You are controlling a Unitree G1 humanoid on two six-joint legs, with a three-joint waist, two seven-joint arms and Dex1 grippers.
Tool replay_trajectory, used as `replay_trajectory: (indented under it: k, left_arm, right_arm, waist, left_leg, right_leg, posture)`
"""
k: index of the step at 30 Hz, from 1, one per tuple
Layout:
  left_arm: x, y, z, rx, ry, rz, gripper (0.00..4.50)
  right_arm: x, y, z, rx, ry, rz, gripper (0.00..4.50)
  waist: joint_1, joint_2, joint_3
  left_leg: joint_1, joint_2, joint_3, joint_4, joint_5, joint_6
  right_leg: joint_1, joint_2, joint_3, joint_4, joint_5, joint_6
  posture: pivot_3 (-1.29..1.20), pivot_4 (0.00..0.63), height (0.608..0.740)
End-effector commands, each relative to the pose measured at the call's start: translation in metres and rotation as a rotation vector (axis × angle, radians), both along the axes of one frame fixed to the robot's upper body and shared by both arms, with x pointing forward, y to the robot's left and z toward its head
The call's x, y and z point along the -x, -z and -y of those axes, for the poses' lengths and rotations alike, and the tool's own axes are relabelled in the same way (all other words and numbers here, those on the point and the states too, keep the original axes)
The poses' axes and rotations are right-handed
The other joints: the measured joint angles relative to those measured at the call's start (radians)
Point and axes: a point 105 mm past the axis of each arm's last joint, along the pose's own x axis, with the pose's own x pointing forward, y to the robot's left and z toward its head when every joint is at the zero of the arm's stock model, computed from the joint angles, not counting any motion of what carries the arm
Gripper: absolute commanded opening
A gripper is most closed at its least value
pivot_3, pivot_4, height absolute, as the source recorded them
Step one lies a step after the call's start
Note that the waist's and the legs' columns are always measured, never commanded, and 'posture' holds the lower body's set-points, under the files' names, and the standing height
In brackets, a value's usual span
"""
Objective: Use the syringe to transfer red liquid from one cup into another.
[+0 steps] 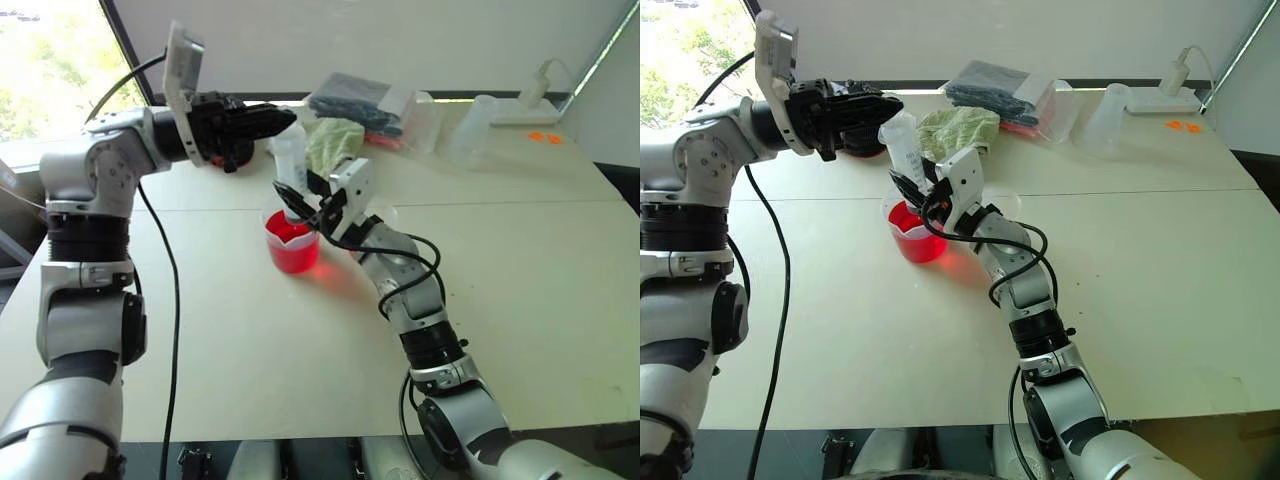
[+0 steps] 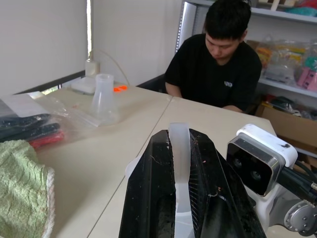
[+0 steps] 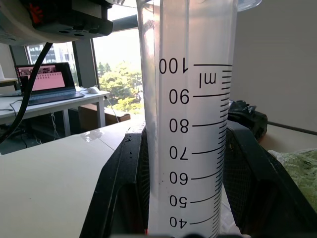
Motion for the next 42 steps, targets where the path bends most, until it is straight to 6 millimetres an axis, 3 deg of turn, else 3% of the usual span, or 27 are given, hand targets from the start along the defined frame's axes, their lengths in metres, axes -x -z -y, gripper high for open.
replay_trajectory:
  k: [1,17,42]
  left_arm:
    - [0.018,-0.038,0.006,0.045,0.053,0.139,0.04]
    - [0.021,-0.051,0.004,0.067,0.047,0.182,0.04]
    - [0.023,-0.067,0.005,0.062,0.035,0.244,0.04]
  right_arm:
    - [0.007,0.001,-0.012,0.003,-0.040,0.005,1.40]
    - [0.019,0.021,-0.023,0.019,-0.083,-0.051,1.40]
    - [0.022,0.030,-0.028,0.039,-0.100,-0.059,1.40]
  waist:
    - [0.000,0.000,0.000]
    - [0.001,0.000,0.000]
    - [0.001,0.000,0.000]
  left_leg:
    - [0.000,0.000,0.000,0.000,0.000,0.000]
    - [0.000,0.000,0.000,0.000,0.000,0.000]
    - [0.000,0.000,0.000,0.000,0.000,0.000]
  right_leg:
    - [0.000,0.000,0.000,0.000,0.000,0.000]
    - [0.000,0.000,0.000,0.000,0.000,0.000]
    - [0.000,0.000,0.000,0.000,0.000,0.000]
  posture:
    - [0.00,0.150,0.711]
    - [0.00,0.150,0.711]
    - [0.00,0.150,0.711]
